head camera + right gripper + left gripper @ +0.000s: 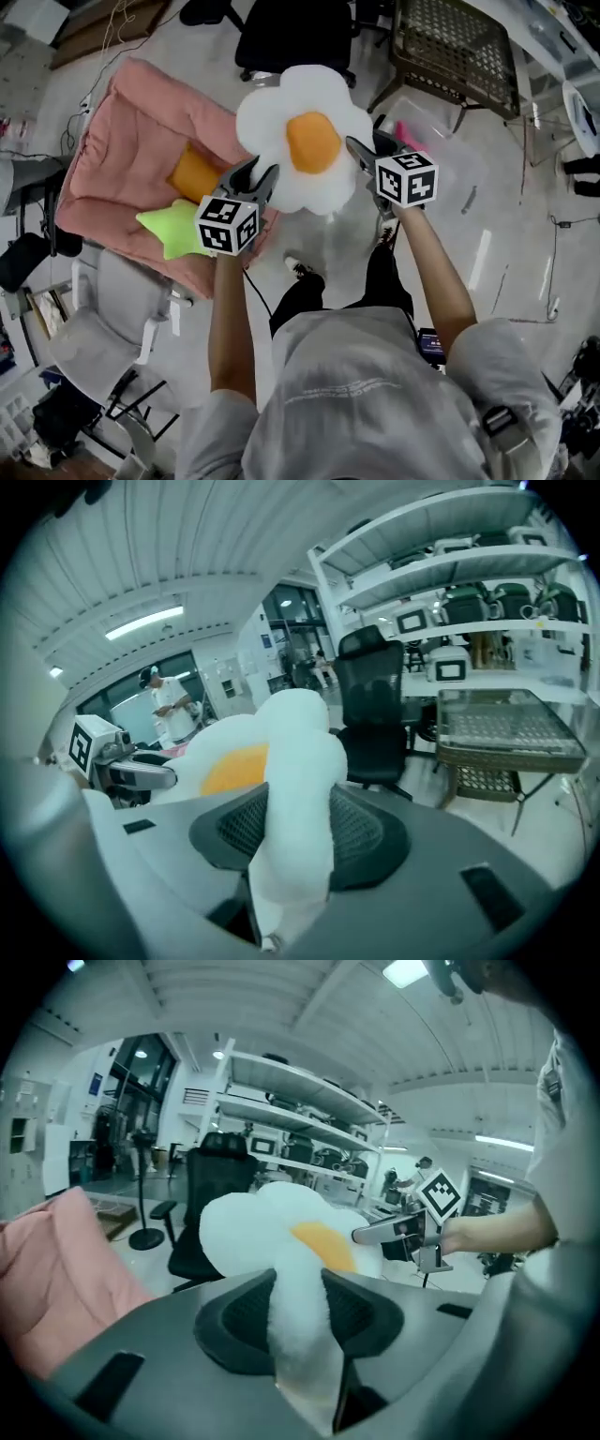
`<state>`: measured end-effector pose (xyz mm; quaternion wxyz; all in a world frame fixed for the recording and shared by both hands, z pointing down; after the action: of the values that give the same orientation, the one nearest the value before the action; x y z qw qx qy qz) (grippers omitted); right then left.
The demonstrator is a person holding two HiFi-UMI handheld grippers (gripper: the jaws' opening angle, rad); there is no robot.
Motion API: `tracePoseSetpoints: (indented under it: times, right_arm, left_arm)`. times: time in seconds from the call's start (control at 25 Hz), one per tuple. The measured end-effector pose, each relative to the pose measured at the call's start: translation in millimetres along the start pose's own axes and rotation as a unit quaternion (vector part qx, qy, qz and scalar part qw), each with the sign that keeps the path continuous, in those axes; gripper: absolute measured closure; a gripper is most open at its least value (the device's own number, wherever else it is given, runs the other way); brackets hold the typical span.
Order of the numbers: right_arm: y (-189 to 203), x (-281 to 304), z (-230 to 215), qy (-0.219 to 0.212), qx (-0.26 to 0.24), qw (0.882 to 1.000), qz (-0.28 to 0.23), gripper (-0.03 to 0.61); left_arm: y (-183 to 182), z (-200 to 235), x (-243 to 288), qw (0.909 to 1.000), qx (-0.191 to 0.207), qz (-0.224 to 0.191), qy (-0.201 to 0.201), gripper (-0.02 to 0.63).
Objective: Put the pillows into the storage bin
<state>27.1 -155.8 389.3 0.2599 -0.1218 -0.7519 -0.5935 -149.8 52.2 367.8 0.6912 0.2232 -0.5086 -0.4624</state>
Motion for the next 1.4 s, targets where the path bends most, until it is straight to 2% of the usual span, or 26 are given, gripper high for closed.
tracePoseSetpoints:
  times: [0.12, 0.24, 0.4, 0.52, 0.72, 0.88, 1.04, 1.24, 1.36, 1.4]
  right_arm:
    - [40.9, -41.4, -69.1, 0.044, 0.054, 0.998, 0.003, 0.385]
    - [89.8, -79.3, -133.9, 0.083, 0.110, 0.990, 0.014, 0.385]
    - [159.0, -115.5, -226.9, 0.125, 0.175, 0.976, 0.036, 0.383]
    - [221.1, -135.2, -291.0, 0.153, 0.222, 0.961, 0.055, 0.383]
    - [340.7, -145.6, -374.4, 0.199, 0.308, 0.925, 0.098, 0.382]
    - [422.7, -139.5, -417.7, 0.212, 0.344, 0.905, 0.129, 0.377]
    - [484.1, -135.0, -446.9, 0.224, 0.365, 0.890, 0.158, 0.373]
    - [528.8, -130.5, -478.6, 0.248, 0.371, 0.878, 0.175, 0.359]
    - [546.8, -129.4, -491.5, 0.268, 0.384, 0.865, 0.180, 0.329]
    - [550.4, -130.2, -494.1, 0.276, 0.388, 0.861, 0.181, 0.312]
  left_arm:
    - [-2.3, -48.8, 75.5, 0.9978, 0.026, 0.043, 0.044, 0.465]
    - [6.8, -96.1, 153.1, 0.9919, 0.043, 0.087, 0.082, 0.463]
    - [34.7, -152.5, 266.2, 0.9813, 0.042, 0.138, 0.127, 0.463]
    - [70.0, -190.0, 349.3, 0.9705, 0.035, 0.179, 0.157, 0.462]
    - [148.6, -230.8, 477.4, 0.9474, 0.030, 0.258, 0.186, 0.460]
    - [209.4, -246.0, 550.1, 0.9318, 0.019, 0.308, 0.191, 0.454]
    - [259.5, -256.7, 602.1, 0.9187, 0.013, 0.345, 0.192, 0.451]
    - [295.0, -268.5, 650.1, 0.9068, 0.017, 0.376, 0.190, 0.435]
    - [306.6, -276.2, 669.9, 0.9027, 0.041, 0.384, 0.189, 0.411]
    - [308.6, -278.5, 675.3, 0.9023, 0.055, 0.385, 0.186, 0.384]
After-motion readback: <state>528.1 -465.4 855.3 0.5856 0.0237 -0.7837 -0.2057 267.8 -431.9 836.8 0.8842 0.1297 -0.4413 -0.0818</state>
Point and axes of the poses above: the fingertips, and each gripper's own axes: x forward along the fingers, z to its left, y out of its underside, the point moved 8 cm from there along -x, backward along the fingers, and after that the axes turned 12 degrees about -x, right-handed, at the moved point
